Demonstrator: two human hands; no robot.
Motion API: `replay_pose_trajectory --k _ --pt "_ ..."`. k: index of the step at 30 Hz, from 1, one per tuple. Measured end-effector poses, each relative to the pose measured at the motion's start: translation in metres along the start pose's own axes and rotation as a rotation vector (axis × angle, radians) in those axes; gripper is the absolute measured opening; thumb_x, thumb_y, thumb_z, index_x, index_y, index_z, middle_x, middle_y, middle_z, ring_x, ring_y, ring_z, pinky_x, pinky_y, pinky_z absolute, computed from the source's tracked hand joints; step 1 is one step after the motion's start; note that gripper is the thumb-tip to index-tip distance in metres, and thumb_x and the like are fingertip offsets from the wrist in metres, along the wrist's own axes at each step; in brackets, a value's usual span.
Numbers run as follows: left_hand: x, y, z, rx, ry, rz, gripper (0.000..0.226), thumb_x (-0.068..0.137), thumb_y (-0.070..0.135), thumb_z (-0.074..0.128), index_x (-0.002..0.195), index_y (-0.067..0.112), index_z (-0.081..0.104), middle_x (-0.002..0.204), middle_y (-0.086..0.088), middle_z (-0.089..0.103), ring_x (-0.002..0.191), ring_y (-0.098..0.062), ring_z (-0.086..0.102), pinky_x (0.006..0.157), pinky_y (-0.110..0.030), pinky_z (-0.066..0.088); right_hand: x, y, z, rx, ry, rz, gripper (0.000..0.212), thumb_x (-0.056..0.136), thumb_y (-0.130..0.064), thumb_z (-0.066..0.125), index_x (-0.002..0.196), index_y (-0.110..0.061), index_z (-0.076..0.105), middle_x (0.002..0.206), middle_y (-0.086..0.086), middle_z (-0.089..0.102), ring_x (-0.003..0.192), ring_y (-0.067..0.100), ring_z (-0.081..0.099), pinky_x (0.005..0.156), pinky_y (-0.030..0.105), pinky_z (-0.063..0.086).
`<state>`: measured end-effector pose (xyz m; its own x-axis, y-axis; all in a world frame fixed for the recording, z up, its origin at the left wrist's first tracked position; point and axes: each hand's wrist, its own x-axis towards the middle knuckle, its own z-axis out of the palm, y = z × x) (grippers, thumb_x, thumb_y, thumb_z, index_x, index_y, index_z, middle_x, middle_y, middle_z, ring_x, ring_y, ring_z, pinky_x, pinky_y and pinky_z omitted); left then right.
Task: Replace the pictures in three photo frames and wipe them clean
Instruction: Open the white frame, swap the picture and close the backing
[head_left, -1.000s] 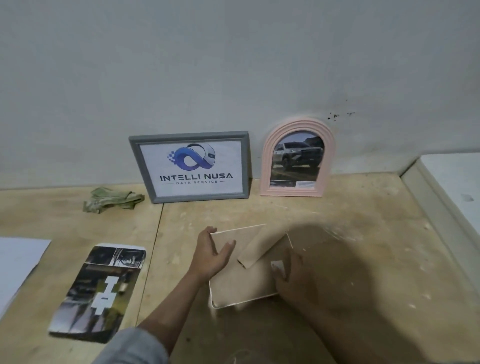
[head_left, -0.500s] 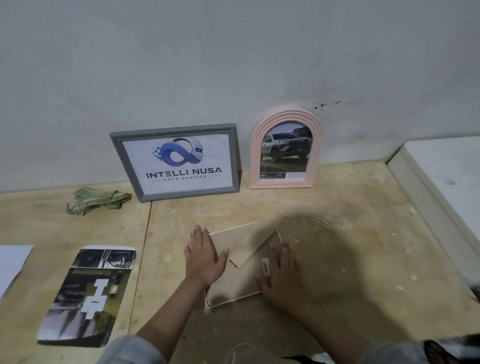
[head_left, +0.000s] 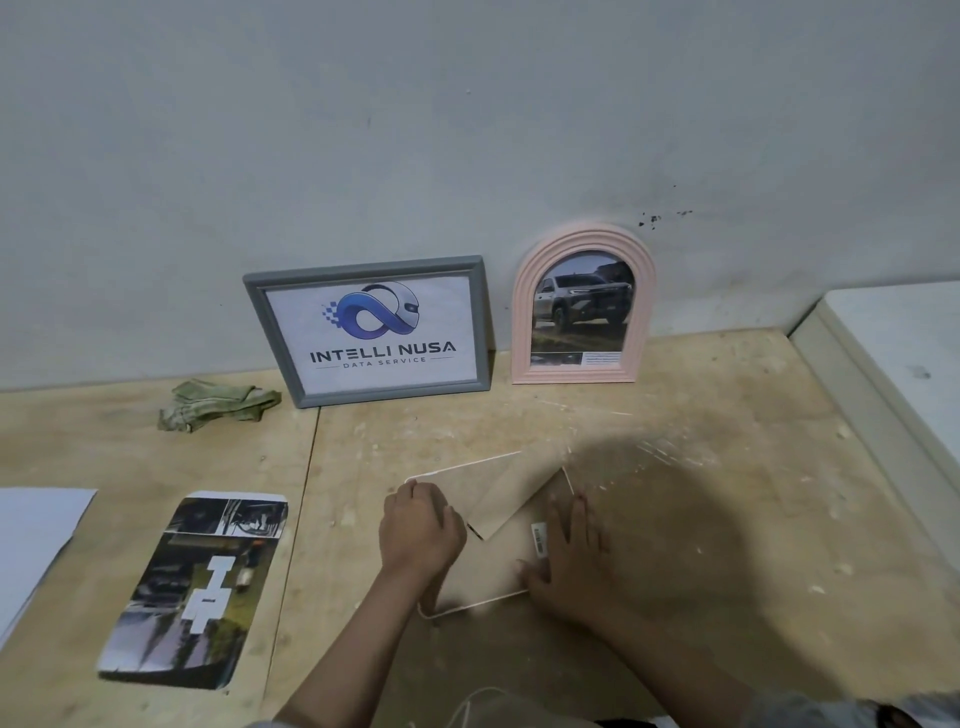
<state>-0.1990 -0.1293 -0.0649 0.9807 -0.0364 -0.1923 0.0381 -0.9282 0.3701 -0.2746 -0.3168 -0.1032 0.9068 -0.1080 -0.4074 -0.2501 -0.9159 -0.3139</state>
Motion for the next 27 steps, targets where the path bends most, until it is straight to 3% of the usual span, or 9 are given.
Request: replay_pose_trajectory --k 3,7,12,17,19,22,25,27 --pt "0.008 -0.001 -0.005 0.017 -0.013 -0.001 0.031 0.086 0.027 0.047 0.105 0.005 0.056 0.113 -0.012 0.057 0.105 -0.03 0.05 0.082 -0.037 0.047 -0.001 -0.006 0.001 0.076 -0.071 0.001 0.113 0.072 -0.074 0.042 0.146 -0.019 -0.022 0.149 0.018 -0.034 0.139 0.032 -0.03 0.114 0.047 -0.006" --pt "0.021 -0.002 -0.013 0.069 -0.067 -0.025 0.032 0.086 0.029 0.049 0.108 0.005 0.053 0.113 -0.014 0.054 0.106 -0.034 0.049 0.081 -0.036 0.043 -0.004 -0.014 0.0 0.14 -0.095 -0.001 0.126 0.049 -0.081 0.028 0.147 -0.019 -0.022 0.147 0.021 -0.037 0.137 0.032 -0.034 0.113 0.048 -0.005" --pt "0.037 -0.004 -0.024 0.047 -0.117 -0.076 0.03 0.09 0.029 0.047 0.109 0.006 0.053 0.113 -0.016 0.054 0.106 -0.035 0.05 0.087 -0.037 0.042 -0.006 -0.013 -0.002 0.166 -0.105 -0.004 0.127 0.047 -0.082 0.03 0.145 -0.021 -0.023 0.148 0.018 -0.036 0.138 0.03 -0.032 0.113 0.049 -0.005" --pt "0.048 -0.006 -0.037 -0.153 -0.176 -0.139 0.013 0.085 0.023 0.053 0.093 0.014 0.05 0.111 -0.013 0.058 0.099 -0.028 0.054 0.078 -0.031 0.042 -0.008 -0.014 -0.003 0.162 -0.103 0.012 0.129 0.046 -0.083 0.03 0.145 -0.021 -0.023 0.149 0.018 -0.033 0.14 0.031 -0.028 0.113 0.05 -0.005" --pt "0.047 -0.003 -0.044 -0.229 -0.214 -0.168 0.015 0.075 0.027 0.052 0.084 0.017 0.047 0.107 -0.011 0.058 0.092 -0.024 0.052 0.075 -0.028 0.038 -0.008 -0.015 -0.004 0.168 -0.106 0.015 0.13 0.045 -0.083 0.029 0.146 -0.02 -0.023 0.149 0.018 -0.033 0.14 0.031 -0.028 0.113 0.05 -0.005" --pt "0.047 0.0 -0.051 -0.255 -0.258 -0.186 0.026 0.06 0.032 0.044 0.082 0.019 0.045 0.104 -0.008 0.056 0.1 -0.027 0.056 0.076 -0.025 0.037 -0.008 -0.016 -0.005 0.168 -0.108 0.023 0.132 0.043 -0.083 0.028 0.145 -0.018 -0.023 0.149 0.019 -0.033 0.14 0.031 -0.028 0.113 0.051 -0.005" --pt "0.05 0.0 -0.05 -0.216 -0.261 -0.179 0.022 0.071 0.029 0.052 0.088 0.015 0.048 0.112 -0.011 0.058 0.105 -0.028 0.056 0.077 -0.024 0.037 -0.007 -0.017 -0.004 0.155 -0.109 0.026 0.132 0.043 -0.084 0.027 0.145 -0.019 -0.023 0.149 0.019 -0.032 0.14 0.033 -0.026 0.113 0.052 -0.004" --pt "0.051 0.0 -0.05 -0.191 -0.266 -0.165 0.018 0.077 0.025 0.055 0.089 0.014 0.047 0.11 -0.011 0.057 0.099 -0.026 0.055 0.076 -0.024 0.036 -0.007 -0.017 -0.004 0.141 -0.115 0.031 0.132 0.043 -0.086 0.026 0.145 -0.018 -0.023 0.149 0.019 -0.033 0.14 0.033 -0.026 0.113 0.052 -0.004"
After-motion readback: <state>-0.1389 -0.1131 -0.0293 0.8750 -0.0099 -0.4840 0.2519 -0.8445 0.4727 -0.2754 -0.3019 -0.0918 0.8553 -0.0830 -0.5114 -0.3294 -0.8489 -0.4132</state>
